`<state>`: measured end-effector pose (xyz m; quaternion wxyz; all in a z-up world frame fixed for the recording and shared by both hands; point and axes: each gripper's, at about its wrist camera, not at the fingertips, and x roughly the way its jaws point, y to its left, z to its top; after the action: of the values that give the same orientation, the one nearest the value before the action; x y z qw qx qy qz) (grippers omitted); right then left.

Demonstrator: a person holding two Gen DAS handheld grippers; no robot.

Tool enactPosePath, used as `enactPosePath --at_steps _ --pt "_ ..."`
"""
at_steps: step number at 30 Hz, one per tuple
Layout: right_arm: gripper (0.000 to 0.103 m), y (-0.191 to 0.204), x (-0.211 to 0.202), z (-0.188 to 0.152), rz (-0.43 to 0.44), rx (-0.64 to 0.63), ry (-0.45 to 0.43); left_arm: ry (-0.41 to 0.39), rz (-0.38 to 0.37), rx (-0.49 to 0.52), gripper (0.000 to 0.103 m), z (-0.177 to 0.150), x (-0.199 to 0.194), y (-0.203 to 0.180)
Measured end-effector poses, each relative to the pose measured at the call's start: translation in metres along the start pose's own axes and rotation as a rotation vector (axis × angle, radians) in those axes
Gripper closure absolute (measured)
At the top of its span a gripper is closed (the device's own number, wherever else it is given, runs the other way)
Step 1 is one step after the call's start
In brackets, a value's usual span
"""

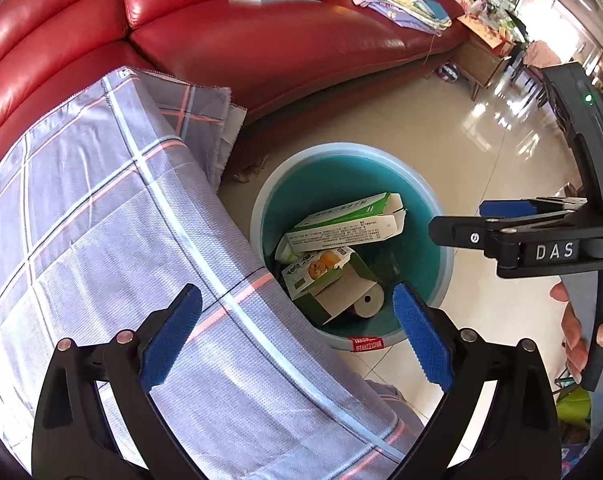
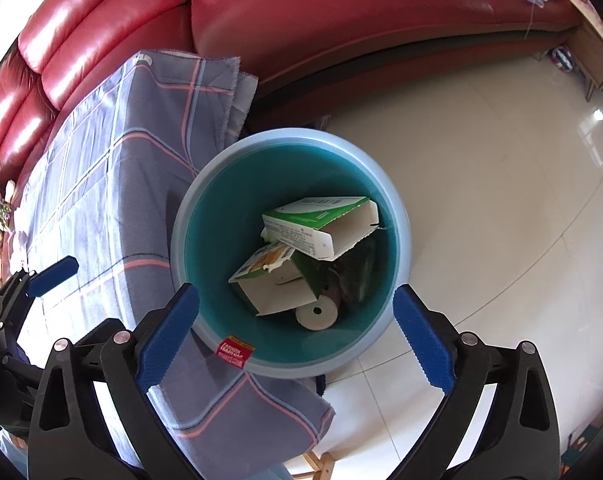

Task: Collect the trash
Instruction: 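Move both open tools back over the table toward the paper towel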

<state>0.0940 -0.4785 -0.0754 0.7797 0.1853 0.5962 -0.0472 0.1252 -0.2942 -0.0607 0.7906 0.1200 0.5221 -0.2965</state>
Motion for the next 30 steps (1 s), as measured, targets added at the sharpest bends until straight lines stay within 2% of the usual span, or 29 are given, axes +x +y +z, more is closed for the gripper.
enactPosePath --at_steps 9,16,27,30 --pt "0.004 0.031 -0.02 -0.007 -0.016 -0.045 -0.019 -0.052 0.001 -0.037 0.011 -0.012 -0.031 0.018" --pt "0.004 0.072 -0.029 -0.012 -0.016 -0.108 -0.028 -0.093 0.016 -0.097 0.011 -0.03 -0.057 0.05" --pt "0.004 0.169 -0.027 -0.02 0.001 -0.251 -0.013 -0.147 0.047 -0.221 0.011 -0.074 -0.096 0.115" --pt "0.004 0.196 -0.023 -0.023 0.012 -0.292 -0.004 -0.163 0.075 -0.26 0.011 -0.091 -0.108 0.138"
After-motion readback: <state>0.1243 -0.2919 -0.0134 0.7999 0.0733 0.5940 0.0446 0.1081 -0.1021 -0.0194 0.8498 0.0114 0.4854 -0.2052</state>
